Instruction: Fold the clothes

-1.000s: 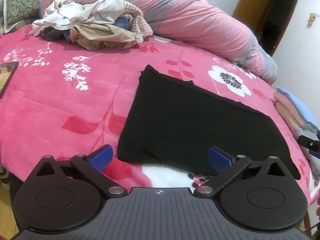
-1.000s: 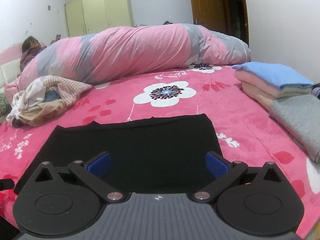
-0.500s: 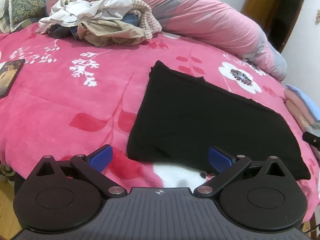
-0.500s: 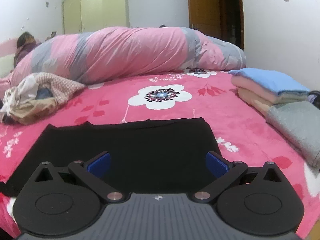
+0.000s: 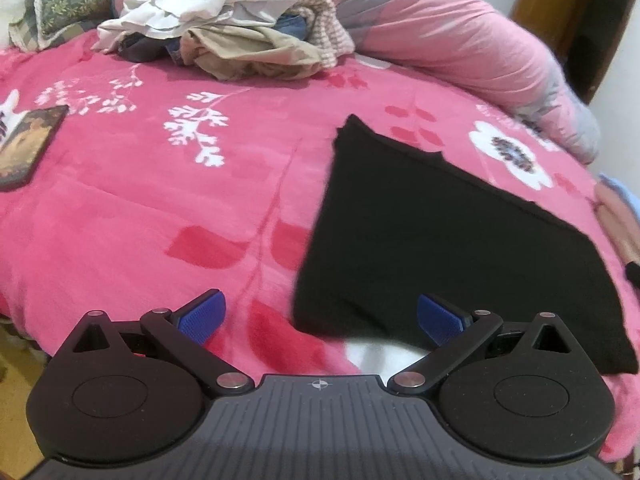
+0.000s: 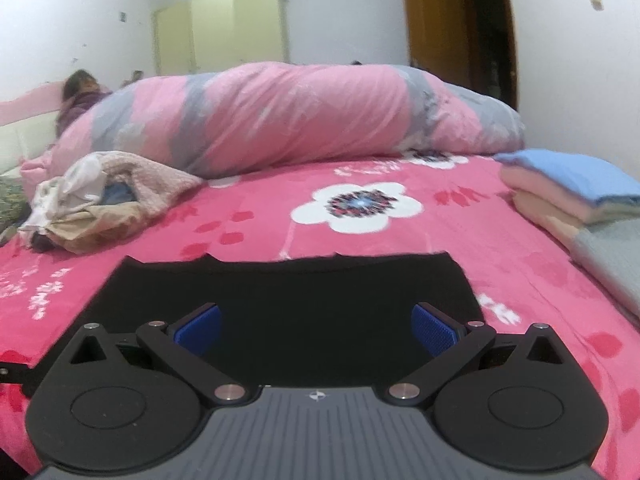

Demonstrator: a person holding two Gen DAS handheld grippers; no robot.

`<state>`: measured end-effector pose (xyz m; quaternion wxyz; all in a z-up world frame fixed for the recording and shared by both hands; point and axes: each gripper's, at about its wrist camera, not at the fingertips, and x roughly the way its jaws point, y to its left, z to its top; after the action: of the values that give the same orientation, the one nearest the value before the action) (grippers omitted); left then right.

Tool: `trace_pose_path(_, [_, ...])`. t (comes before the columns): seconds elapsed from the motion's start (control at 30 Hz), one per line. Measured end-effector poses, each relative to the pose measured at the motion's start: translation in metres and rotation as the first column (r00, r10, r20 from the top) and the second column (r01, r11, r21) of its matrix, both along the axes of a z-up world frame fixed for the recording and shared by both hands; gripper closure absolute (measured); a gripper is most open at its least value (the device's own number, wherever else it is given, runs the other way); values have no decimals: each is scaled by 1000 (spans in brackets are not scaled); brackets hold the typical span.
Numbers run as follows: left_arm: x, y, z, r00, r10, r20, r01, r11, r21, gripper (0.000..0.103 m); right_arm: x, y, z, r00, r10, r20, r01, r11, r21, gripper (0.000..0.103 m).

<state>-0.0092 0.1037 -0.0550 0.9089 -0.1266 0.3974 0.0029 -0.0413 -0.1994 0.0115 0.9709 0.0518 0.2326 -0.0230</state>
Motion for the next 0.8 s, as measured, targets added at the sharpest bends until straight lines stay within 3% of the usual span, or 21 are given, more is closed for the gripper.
trace_pose_path(0.17, [11, -2, -2, 999, 13, -42, -12, 1000, 28, 0, 9, 15, 5, 995, 94, 19, -94, 995, 15, 0])
trace_pose_path(0.33, [14, -13, -2, 999, 12, -44, -8, 996, 89, 0, 22, 40, 0, 983, 184, -17, -185, 983, -19, 0])
trace_pose_path(0.6, [18, -21, -6, 997, 21, -75, -11, 992, 126, 0, 31, 87, -16, 940, 328, -91, -336, 936, -102, 0])
trace_pose_path(0.8, [20, -23, -8, 996, 23, -84, -11, 989, 145, 0, 22, 115, -22, 913, 398, -88, -408, 893, -190, 0])
